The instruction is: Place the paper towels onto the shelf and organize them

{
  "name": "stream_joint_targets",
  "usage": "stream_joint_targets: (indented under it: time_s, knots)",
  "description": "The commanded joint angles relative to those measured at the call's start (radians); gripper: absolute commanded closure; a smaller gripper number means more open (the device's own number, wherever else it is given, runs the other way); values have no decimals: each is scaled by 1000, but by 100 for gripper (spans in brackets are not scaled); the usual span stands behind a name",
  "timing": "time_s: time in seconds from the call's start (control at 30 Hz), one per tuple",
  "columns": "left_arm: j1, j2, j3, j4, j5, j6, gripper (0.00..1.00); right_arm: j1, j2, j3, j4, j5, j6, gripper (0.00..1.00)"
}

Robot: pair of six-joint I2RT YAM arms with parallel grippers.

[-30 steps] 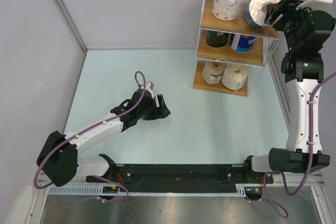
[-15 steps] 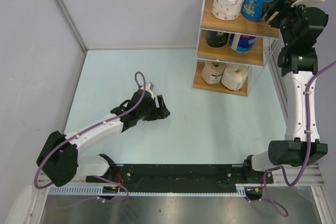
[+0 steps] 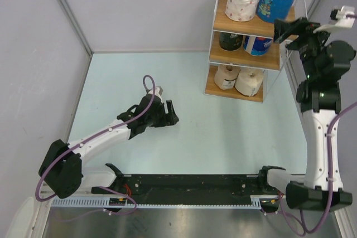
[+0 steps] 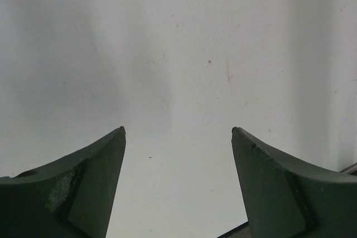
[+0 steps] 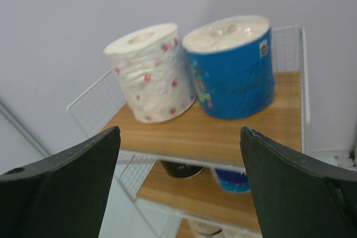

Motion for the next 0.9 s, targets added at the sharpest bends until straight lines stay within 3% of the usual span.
stream_joint_targets:
  time_s: [0.0,0.03,0.2,0.33,0.4,0.57,0.77,0.87]
  knots:
    - [7,-6,106,-29,-54,67,18,54,-109,-167,88,-73,69,4]
    - [7,-2,115,-38,-56,73,18,76,-112,-181,81,-66,28,0]
    - [7,10,152,-53,-65,102,14,191,-123,-198,-22,115,-50,0]
    - [7,4,152,-58,-79,101,11,188,-148,-224,-47,187,-8,0]
    - [7,-5,148,-56,-91,96,1,190,-163,-258,-57,249,18,0]
    - [7,-25,137,-59,-115,102,0,188,-211,-316,-125,473,91,0]
    - [7,-18,155,-24,-111,147,0,121,-252,-376,-168,497,135,0]
    - [7,7,169,145,-57,217,0,96,-260,-399,-177,497,146,0]
